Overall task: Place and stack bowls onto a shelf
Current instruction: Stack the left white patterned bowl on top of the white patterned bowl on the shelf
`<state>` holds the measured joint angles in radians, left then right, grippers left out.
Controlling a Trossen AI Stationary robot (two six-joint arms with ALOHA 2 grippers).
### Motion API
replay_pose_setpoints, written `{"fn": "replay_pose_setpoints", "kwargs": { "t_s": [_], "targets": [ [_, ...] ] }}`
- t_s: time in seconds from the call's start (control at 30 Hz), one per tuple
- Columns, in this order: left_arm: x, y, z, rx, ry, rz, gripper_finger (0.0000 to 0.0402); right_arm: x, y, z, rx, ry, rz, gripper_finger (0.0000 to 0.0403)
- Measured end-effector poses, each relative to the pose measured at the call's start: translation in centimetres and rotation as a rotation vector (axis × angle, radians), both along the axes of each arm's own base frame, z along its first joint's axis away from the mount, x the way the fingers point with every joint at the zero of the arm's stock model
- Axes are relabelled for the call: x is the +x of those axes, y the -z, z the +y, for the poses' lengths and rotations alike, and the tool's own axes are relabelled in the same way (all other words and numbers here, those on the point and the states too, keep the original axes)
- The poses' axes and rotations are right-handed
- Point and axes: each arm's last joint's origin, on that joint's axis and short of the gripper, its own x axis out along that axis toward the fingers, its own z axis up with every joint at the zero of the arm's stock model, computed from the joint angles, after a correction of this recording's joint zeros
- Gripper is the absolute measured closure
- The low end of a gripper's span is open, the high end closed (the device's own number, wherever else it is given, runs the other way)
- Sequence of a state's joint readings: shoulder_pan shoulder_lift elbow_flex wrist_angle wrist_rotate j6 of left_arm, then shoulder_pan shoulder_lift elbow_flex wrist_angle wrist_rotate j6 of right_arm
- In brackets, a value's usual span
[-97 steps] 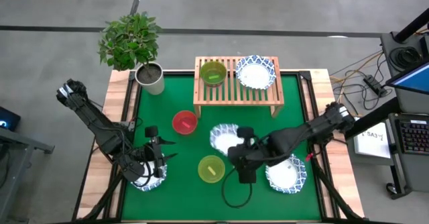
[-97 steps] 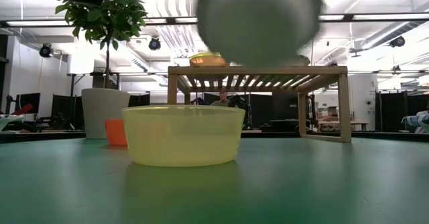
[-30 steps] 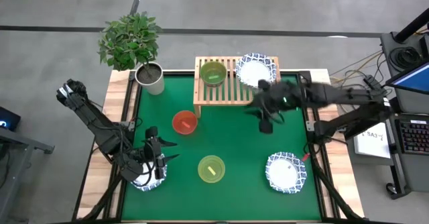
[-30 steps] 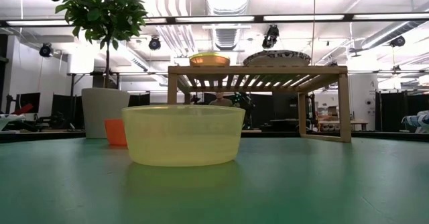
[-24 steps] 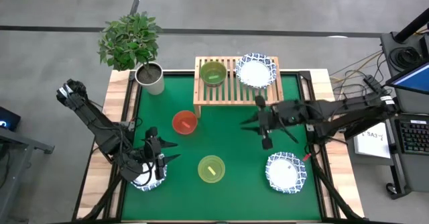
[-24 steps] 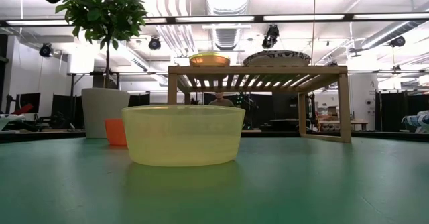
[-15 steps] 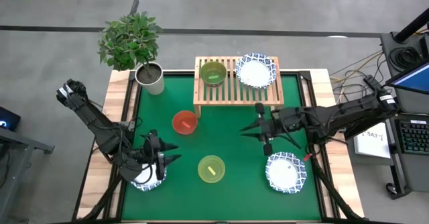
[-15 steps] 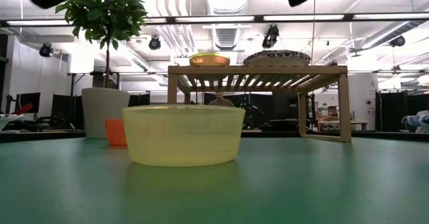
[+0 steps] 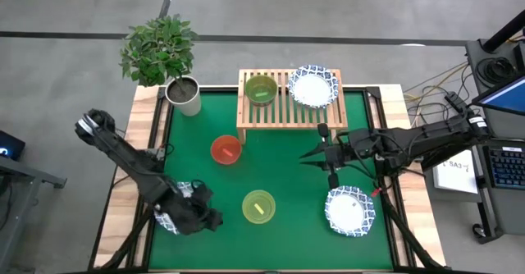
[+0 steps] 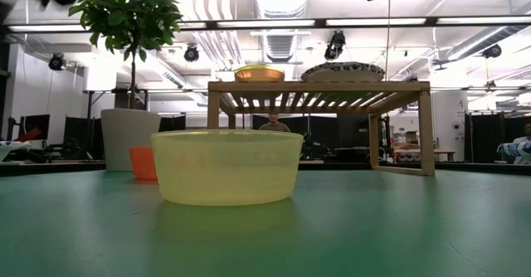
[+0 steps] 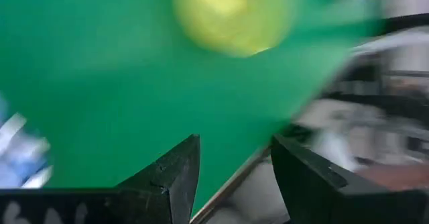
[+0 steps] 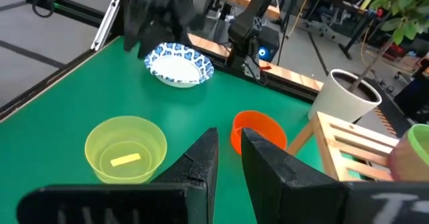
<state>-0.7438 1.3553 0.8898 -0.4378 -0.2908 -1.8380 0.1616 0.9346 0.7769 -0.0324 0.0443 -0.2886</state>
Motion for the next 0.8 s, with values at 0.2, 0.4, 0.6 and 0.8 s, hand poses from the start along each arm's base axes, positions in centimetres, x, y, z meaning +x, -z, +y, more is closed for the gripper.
{"fn": "replay_pose_setpoints", "kwargs": {
  "t_s": [0.2, 0.4, 0.6, 0.8],
  "targets": [
    [2.1, 1.1, -0.9, -0.057, 0.043, 0.478, 0.0235, -0.1, -0.1, 0.0, -0.023, -0.006, -0.006, 0.0346],
    [2.7, 1.0, -1.4, 0.123, 0.063, 0.749, 0.0235, -0.2, -0.2, 0.0, -0.048, -0.013, -0.010, 0.0346],
    [3.5, 3.0, -2.0, 0.188, 0.051, 0.759, 0.0235, -0.3, -0.3, -0.1, -0.058, -0.016, -0.021, 0.0346],
    [4.0, 4.9, -2.4, 0.213, 0.045, 0.787, 0.0235, -0.3, -0.3, -0.1, -0.059, -0.016, -0.017, 0.0346]
  ]
}}
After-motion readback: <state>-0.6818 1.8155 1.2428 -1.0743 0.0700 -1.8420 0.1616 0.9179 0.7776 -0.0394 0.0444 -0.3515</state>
